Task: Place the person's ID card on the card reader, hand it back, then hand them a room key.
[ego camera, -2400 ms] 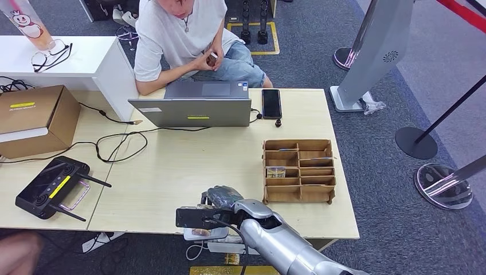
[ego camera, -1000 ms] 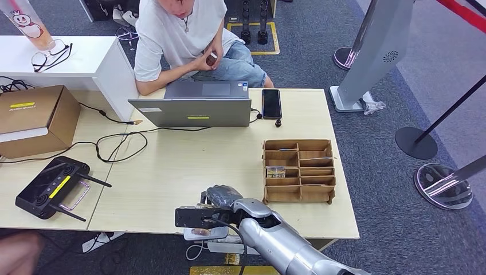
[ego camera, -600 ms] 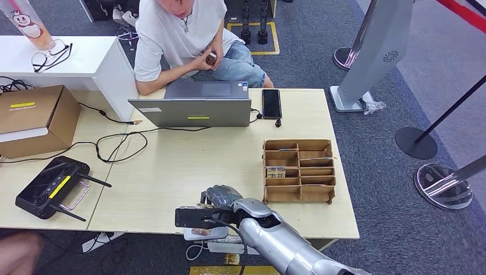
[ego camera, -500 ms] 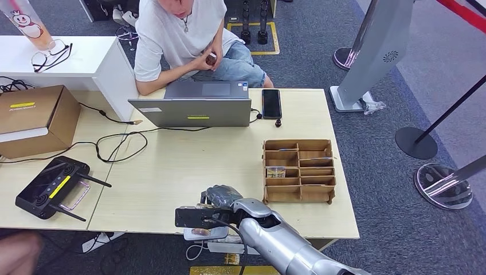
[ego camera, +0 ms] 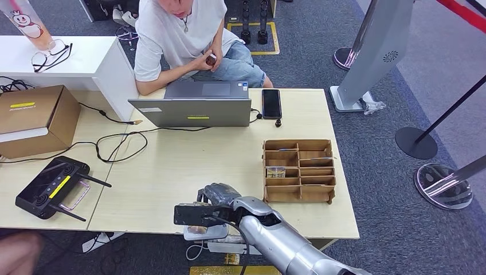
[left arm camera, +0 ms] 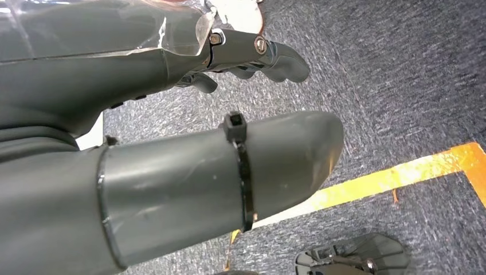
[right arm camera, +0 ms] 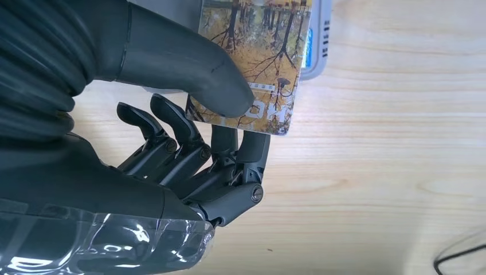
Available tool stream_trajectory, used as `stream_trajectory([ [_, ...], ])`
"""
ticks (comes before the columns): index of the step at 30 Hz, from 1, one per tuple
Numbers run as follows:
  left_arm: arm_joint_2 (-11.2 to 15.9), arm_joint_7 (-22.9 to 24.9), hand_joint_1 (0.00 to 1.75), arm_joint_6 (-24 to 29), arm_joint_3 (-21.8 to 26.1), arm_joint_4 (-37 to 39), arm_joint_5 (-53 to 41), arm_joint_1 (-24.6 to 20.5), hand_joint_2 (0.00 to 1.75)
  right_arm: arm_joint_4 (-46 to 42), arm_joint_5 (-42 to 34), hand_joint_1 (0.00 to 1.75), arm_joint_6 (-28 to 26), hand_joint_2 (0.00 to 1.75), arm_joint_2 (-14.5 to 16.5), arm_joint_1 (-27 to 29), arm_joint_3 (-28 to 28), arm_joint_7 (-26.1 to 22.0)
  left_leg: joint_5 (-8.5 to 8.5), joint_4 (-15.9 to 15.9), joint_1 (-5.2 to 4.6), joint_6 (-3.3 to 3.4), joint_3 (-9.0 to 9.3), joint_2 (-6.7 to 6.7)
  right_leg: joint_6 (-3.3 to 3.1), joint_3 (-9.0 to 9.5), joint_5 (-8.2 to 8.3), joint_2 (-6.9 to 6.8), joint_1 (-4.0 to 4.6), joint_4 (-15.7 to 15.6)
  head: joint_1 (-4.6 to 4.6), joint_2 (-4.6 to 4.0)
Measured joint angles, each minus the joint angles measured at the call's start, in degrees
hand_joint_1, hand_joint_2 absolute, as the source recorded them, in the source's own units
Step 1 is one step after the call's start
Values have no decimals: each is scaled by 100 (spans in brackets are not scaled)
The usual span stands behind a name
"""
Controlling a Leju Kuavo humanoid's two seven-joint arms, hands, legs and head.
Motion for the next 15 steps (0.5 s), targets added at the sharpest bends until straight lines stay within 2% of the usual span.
stream_trajectory([
  [15, 7, -45, 0, 31, 0, 0, 2, -24, 0, -566, -487, 175, 152, 175, -150, 127, -369, -345, 0, 0, 0, 0, 1, 0, 0, 0, 0, 1, 0, 0, 0, 0],
])
